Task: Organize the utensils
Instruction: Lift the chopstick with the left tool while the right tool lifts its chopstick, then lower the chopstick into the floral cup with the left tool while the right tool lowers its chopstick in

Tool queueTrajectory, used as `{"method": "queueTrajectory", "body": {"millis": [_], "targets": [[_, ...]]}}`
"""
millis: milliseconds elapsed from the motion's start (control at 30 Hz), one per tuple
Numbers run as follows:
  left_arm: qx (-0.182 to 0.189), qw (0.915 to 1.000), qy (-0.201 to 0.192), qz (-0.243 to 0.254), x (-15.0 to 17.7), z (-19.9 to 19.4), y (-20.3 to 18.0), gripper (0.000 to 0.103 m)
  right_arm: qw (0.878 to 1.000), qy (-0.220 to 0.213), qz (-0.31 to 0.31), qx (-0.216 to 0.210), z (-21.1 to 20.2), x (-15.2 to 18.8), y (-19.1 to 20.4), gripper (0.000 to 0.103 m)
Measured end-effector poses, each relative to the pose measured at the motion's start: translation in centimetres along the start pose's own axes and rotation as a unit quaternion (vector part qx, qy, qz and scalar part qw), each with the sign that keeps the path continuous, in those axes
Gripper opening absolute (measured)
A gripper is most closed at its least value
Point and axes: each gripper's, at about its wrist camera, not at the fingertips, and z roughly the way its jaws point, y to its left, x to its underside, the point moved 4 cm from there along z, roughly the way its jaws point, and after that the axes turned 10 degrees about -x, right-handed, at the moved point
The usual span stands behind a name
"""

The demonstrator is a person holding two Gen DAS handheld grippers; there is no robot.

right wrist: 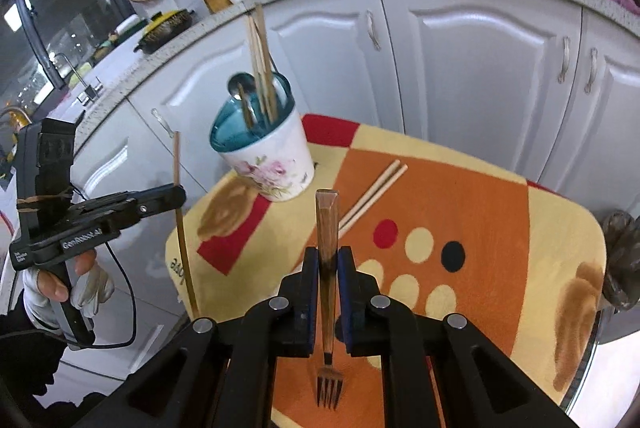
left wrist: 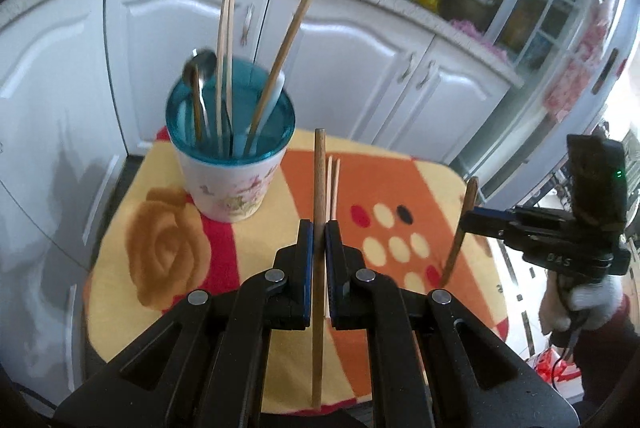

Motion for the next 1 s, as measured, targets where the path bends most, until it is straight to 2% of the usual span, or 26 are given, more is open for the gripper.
{"method": "queueTrajectory", "body": {"millis": [500, 733, 1000], "targets": [[-0.014, 0.9969, -0.077, -0.005, -3.2, -5.8, 0.5, 0.004, 0.998, -0.041, -0.05, -0.005, -2.8, -2.6, 3.5, 0.009], [-0.038, 0.9902, -0.133, -0.017, -7.5, -8.3, 2.5, 0.004, 0.993, -0.069, -0.091, -0.017, -3.8, -7.2, 6.2, 0.009], [-0.07, 0.9808, -0.178, -0.035, -13.2, -8.8, 4.8, 0.004, 0.986, -0.096, -0.134, -0.033, -3.9, -13.3, 10.0, 0.009]]}}
